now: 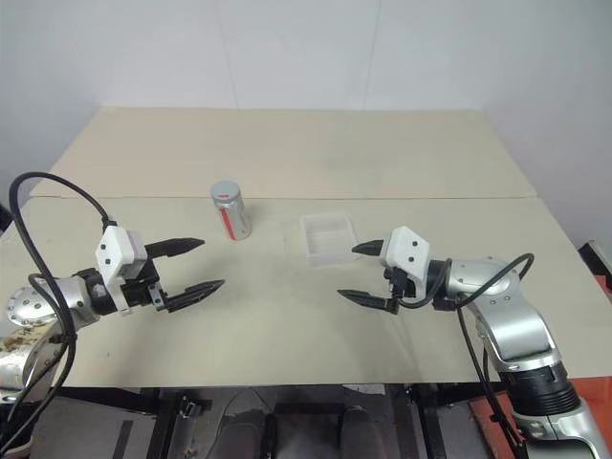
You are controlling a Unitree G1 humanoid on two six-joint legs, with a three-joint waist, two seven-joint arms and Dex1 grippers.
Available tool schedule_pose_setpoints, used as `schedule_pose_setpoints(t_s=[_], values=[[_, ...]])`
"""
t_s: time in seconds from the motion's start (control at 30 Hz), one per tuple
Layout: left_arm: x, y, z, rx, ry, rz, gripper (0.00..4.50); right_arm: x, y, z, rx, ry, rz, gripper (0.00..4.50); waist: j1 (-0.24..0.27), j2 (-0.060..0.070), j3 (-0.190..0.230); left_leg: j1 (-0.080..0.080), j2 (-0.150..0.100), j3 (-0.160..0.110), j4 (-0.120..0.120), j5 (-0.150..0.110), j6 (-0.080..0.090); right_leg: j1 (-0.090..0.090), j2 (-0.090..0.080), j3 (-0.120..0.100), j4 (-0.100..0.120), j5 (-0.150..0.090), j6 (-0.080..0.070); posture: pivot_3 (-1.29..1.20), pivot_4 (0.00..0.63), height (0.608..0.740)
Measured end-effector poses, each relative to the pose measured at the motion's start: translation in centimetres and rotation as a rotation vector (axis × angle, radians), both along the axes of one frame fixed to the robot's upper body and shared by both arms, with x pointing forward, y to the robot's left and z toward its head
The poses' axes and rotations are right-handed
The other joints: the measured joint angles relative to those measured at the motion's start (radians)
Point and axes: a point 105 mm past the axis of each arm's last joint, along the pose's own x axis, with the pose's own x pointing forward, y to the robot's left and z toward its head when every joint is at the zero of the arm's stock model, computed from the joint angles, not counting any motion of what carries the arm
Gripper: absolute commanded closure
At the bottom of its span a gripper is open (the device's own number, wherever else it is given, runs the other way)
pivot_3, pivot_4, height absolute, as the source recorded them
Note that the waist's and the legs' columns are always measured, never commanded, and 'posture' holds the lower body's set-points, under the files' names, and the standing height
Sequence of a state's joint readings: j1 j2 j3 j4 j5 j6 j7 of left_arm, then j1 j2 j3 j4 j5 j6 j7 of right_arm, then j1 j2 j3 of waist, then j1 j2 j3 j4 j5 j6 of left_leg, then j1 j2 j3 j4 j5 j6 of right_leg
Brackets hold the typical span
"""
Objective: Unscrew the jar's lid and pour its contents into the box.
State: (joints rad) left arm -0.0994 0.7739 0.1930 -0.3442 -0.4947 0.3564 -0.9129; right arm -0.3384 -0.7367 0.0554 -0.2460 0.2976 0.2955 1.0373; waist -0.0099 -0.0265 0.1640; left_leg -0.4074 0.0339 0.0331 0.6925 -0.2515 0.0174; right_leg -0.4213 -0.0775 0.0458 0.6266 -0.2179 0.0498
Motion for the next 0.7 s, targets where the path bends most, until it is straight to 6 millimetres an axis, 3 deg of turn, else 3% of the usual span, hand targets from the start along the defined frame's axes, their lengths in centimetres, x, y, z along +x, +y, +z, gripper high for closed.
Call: schedule_pose_setpoints(t_s=[0.4,0.5,0.7], values=[[0.0,-0.1,0.0,0.002,0.007,0.038,0.04,0.1,-0.2,-0.2,-0.015,-0.001,-0.015,0.02,-0.001,0.0,0.0,0.0,0.0,0.0,0.0,0.0,0.0,0.0,0.0,0.0,0.0,0.0,0.0,0.0,0.15,0.74],[1.2,-0.3,0.1,-0.061,-0.055,0.147,0.04,0.5,-0.4,-0.2,-0.011,-0.002,-0.029,0.02,0.003,0.0,0.0,0.0,-0.001,0.0,0.0,0.0,0.0,0.001,0.0,0.0,-0.001,0.0,0.0,0.0,0.15,0.74],[2.6,-1.0,-2.4,-0.215,-0.045,0.403,0.04,0.6,-0.3,0.1,-0.011,-0.014,-0.03,0.02,0.006,0.0,0.0,0.0,0.0,0.0,0.0,0.0,0.0,0.0,0.0,0.0,0.0,0.0,0.0,0.0,0.15,0.74]])
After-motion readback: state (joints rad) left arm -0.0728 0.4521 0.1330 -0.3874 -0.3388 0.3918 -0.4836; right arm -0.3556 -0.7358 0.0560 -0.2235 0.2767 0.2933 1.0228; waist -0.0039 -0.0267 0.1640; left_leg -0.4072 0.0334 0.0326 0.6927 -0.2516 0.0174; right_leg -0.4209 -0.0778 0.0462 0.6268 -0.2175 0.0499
